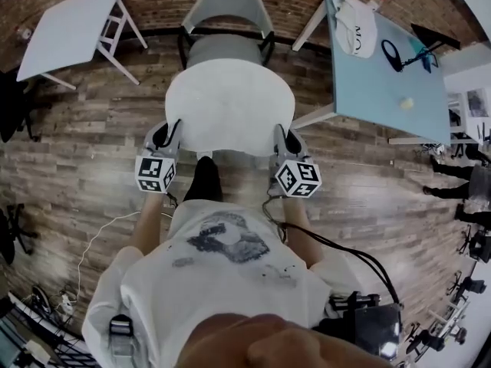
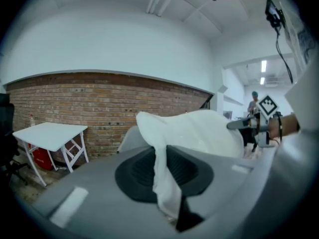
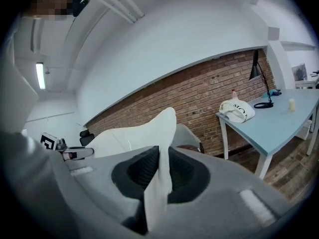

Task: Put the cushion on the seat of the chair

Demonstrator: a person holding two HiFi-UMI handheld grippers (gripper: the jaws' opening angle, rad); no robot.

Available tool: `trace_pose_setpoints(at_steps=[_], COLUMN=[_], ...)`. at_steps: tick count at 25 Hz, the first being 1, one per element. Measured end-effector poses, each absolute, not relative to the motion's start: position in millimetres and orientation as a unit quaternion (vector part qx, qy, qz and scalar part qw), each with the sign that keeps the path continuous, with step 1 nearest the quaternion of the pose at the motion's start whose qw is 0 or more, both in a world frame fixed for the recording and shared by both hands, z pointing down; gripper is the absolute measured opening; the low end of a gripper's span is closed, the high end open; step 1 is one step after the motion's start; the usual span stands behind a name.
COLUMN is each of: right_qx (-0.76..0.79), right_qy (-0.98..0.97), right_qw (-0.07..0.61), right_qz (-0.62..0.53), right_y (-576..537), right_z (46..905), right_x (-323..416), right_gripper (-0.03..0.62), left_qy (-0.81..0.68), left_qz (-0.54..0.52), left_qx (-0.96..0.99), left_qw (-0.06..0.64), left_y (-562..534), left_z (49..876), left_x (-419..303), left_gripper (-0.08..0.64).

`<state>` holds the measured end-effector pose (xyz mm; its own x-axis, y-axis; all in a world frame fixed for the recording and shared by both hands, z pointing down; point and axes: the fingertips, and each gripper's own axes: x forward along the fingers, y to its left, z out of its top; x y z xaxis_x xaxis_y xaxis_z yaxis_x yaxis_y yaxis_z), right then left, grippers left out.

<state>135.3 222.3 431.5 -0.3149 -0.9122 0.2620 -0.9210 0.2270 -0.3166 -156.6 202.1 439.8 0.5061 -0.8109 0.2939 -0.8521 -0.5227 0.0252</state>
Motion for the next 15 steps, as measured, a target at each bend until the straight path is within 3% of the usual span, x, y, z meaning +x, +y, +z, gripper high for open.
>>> trace_pose_setpoints(at_steps=[15], right_qx=[0.619], right_qy=[-0.751], right_qw=[0.034], right_qz=[0.228], right_y=[10.6], right_z=[439.5], right_x=[69.7], right_gripper=[0.044], left_qy=[-0.448], left_qz=[0.129], left_qx=[0.877], left_qw=[0.116], left_y=[-20.0], left_z=[450.5], left_x=[-223.8], left_gripper=[0.046])
